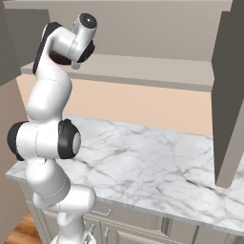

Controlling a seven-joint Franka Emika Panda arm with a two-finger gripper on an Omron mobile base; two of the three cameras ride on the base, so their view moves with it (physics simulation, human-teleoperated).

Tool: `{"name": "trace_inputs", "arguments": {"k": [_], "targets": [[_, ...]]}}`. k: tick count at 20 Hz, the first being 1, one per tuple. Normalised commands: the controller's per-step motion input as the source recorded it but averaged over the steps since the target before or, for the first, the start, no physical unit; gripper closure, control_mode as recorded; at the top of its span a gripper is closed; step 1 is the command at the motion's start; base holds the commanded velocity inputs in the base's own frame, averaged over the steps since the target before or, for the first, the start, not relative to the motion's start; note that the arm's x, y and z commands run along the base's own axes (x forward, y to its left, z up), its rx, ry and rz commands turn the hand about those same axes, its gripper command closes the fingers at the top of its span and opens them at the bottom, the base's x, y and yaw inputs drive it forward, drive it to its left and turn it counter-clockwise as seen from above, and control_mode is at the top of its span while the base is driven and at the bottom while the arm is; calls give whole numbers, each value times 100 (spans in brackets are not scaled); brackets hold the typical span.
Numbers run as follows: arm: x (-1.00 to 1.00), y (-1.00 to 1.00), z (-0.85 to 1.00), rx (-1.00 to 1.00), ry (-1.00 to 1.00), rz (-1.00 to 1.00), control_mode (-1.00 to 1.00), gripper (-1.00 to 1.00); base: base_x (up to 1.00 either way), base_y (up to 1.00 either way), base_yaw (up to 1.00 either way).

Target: Pick up the bowls from the cabinet and place each bowl in front of a stool on the dining counter.

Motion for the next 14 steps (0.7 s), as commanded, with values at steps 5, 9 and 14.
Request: {"name": "trace_inputs", "arguments": {"k": [5,9,14], "targets": [[0,0,-1,0,0,0,-100,100,0,0,0],[0,0,0,0,0,0,-100,100,0,0,0],[-5,0,0,0,-7,-5,-100,100,0,0,0]]}}
